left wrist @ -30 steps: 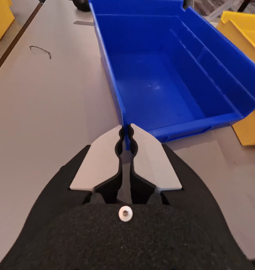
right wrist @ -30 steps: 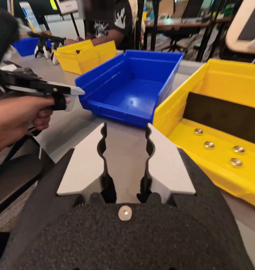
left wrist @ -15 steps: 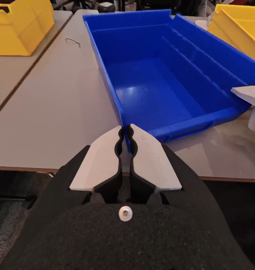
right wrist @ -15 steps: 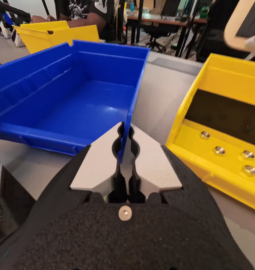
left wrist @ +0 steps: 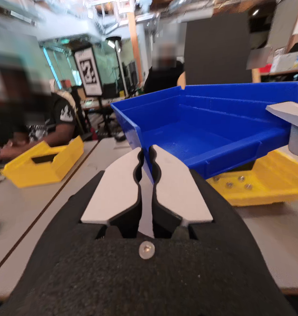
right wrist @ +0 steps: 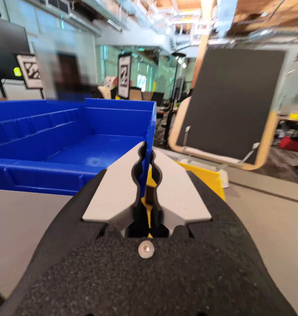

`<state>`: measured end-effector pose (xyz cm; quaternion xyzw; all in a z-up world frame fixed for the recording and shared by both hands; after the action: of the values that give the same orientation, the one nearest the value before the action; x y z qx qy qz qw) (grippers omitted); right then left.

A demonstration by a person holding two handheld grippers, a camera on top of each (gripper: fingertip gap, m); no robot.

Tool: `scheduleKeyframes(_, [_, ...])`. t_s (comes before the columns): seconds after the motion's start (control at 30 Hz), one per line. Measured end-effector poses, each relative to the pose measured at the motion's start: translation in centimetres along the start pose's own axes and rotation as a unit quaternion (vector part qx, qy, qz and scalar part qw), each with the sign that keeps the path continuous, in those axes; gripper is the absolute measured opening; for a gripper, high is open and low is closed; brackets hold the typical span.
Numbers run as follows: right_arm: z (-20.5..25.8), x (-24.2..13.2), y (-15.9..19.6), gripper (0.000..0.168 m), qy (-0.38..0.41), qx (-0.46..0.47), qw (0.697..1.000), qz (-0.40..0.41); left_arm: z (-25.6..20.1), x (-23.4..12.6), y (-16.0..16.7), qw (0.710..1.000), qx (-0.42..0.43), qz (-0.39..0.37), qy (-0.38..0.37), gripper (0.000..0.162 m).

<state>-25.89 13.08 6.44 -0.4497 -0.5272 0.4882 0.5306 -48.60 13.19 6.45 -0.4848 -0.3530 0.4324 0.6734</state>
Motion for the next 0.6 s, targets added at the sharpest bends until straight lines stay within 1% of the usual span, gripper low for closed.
scheduleKeyframes(0.1, [-5.8,-2.1,-4.0,0.001,0.058,-0.003,0.997,-0.044,-4.5,2.8,-4.7,0.997,0.016,-0.047,0.052,0.006])
scheduleKeyframes(0.17, [-10.7,-3.8,-5.8,0.001,0.102,0.005,0.993,-0.058,-8.8,5.1,-7.4,0.993,0.031,-0.072,0.091,0.007])
scheduleKeyframes(0.23, [-16.2,-5.7,-6.5,0.0,0.154,0.018,0.986,-0.061,-14.1,7.5,-9.2,0.986,0.042,-0.082,0.137,0.007])
scheduleKeyframes(0.3, [-22.0,-7.8,-6.2,0.002,0.201,0.038,0.978,-0.05,-20.0,9.7,-10.3,0.978,0.048,-0.076,0.187,0.007])
scheduleKeyframes(0.37, [-27.7,-9.9,-4.9,0.001,0.235,0.072,0.969,-0.024,-26.0,11.4,-10.6,0.97,0.063,-0.065,0.224,0.007])
scheduleKeyframes(0.43, [-32.7,-11.6,-2.8,0.001,0.249,0.108,0.962,0.001,-31.4,12.7,-9.9,0.965,0.07,-0.05,0.249,0.008])
scheduleKeyframes(0.5, [-36.6,-12.8,-0.4,0.001,0.258,0.125,0.957,0.032,-35.8,13.7,-8.3,0.962,0.072,-0.031,0.262,0.008])
scheduleKeyframes(0.6, [-40.5,-13.7,3.4,0.002,0.259,0.129,0.955,0.068,-40.2,14.6,-5.0,0.959,0.065,0.005,0.276,0.008])
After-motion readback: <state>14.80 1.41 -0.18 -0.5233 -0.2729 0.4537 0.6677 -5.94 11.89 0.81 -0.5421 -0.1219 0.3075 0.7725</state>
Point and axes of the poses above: each gripper's, where its closed fingertips meet, x out along the fingers, y out of its underside, z = x × y across the jaws, the point moved 9 cm from there along -x, back along the fingers, and after that the axes turned 8 degrees about x, right-handed, at the moved point
